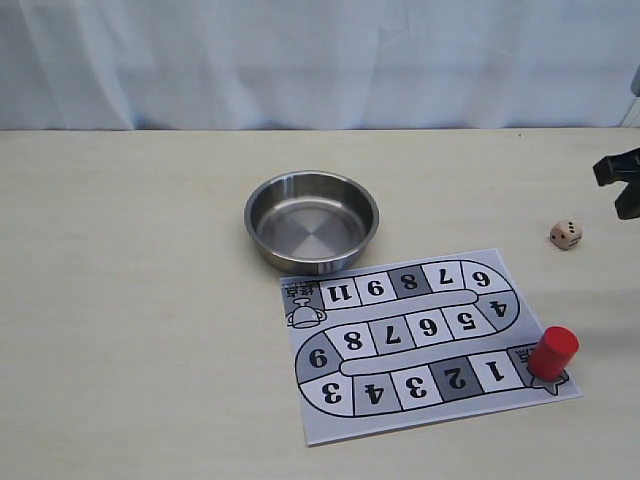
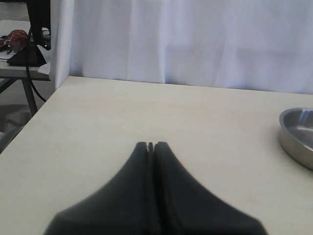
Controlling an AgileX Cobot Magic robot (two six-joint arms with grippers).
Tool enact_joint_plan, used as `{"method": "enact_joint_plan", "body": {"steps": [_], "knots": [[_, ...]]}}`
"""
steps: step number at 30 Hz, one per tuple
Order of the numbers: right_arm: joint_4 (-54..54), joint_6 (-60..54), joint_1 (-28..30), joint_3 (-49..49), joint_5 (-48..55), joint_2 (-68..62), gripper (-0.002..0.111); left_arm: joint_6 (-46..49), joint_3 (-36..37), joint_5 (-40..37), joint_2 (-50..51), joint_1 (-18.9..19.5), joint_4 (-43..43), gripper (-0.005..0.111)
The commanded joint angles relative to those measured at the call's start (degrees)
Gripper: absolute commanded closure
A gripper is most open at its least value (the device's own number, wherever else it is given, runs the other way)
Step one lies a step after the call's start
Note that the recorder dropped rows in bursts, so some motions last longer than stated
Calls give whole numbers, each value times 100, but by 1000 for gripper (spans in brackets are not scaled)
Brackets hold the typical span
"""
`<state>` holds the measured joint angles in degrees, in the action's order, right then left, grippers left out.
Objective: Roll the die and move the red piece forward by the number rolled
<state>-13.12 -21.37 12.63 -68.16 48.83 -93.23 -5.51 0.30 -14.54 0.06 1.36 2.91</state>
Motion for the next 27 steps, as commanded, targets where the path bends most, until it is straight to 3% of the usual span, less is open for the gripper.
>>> {"method": "enact_joint_plan", "body": {"steps": [1,5,14,23,27], "knots": [[52,20,-12,585,75,770,104,-25,-30,66,-6,-1,2,107],[-109,-150,-120,995,72,1340,104,-25,-30,66,-6,-1,-21,107],[380,-25,-1230,1524,97,1990,102,-25,-30,66,-6,-1,-21,107],[389,-91,-1413,1786,-395,1749,54,-25,-30,66,-6,-1,-21,107],[389,-91,-1413,1896,-627,1530,41,-25,-30,66,-6,-1,-21,107]]}}
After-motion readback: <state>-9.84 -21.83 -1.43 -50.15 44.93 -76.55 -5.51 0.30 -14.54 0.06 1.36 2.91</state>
